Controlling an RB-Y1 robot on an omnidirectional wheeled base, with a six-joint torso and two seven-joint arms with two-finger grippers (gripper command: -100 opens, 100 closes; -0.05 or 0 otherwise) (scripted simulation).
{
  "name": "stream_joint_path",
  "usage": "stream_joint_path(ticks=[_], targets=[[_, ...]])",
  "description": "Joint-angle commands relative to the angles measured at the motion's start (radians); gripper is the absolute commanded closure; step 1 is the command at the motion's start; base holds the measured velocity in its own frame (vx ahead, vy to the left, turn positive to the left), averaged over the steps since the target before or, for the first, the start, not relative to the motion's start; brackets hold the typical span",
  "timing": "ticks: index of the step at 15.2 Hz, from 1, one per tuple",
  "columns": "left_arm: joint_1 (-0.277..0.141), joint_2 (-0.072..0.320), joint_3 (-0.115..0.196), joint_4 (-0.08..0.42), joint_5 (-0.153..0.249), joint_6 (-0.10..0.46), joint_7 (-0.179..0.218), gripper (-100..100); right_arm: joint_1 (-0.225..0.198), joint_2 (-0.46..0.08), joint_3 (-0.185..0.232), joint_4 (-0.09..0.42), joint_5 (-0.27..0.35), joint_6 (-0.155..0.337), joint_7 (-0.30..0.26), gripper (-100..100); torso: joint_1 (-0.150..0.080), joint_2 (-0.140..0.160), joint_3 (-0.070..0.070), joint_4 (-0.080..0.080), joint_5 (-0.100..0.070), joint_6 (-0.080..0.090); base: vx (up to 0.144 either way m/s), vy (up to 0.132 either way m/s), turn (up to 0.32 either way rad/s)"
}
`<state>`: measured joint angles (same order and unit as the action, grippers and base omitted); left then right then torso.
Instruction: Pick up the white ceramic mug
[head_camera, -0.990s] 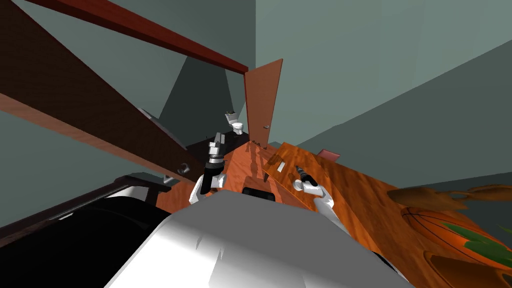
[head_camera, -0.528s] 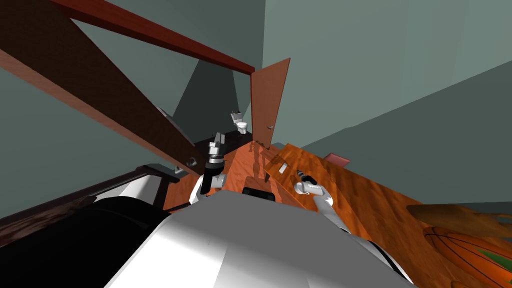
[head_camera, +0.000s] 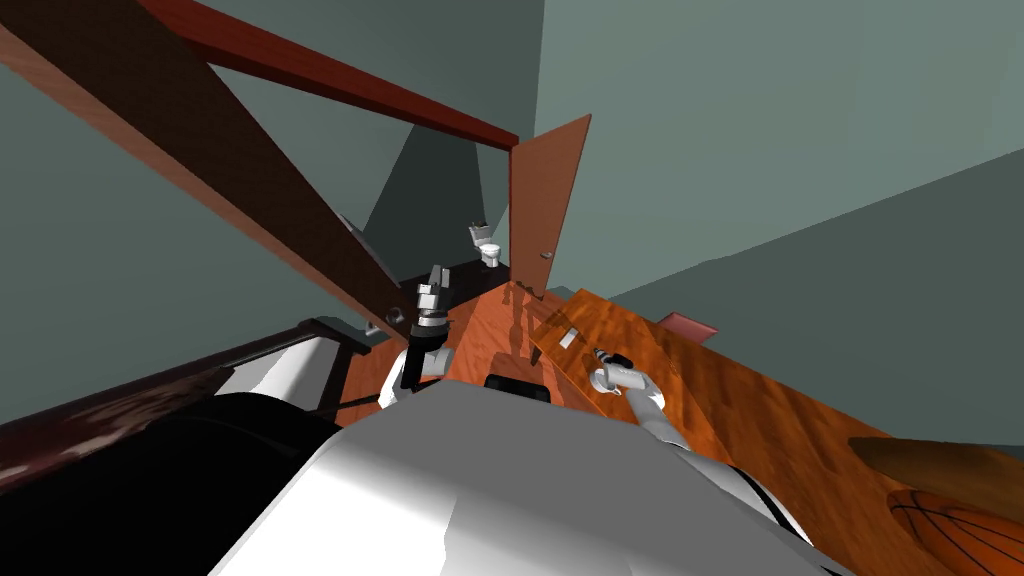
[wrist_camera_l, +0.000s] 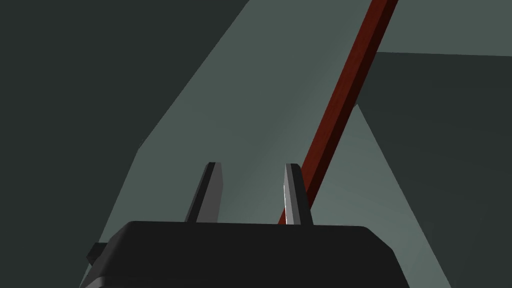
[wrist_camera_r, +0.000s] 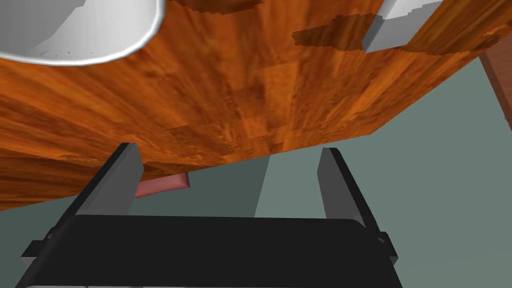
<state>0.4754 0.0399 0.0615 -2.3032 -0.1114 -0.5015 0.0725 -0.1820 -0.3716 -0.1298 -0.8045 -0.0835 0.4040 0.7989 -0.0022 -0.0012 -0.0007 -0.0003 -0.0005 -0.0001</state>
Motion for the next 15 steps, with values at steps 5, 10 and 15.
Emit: stream_joint_path(ticks=[5,10,15], targets=[[0.000,0.000,0.000,0.000,0.000,0.000,0.000,0,-0.055,0.002,-0.018,0.119,-0.010,0.081,0.059,-100,0.000,0.000,0.000,0.000,0.000,0.001,-0.013,-0.035,0.098],[0.000,0.000,0.000,0.000,0.000,0.000,0.000,0,-0.096,0.003,-0.031,0.216,-0.021,0.138,0.104,-100,-0.001,0.001,0.000,0.000,0.000,0.000,-0.018,-0.042,0.158],[0.000,0.000,0.000,0.000,0.000,0.000,0.000,0,-0.130,0.005,-0.042,0.291,-0.031,0.186,0.142,-100,0.000,-0.001,0.000,0.000,0.000,0.000,-0.009,-0.024,0.076]])
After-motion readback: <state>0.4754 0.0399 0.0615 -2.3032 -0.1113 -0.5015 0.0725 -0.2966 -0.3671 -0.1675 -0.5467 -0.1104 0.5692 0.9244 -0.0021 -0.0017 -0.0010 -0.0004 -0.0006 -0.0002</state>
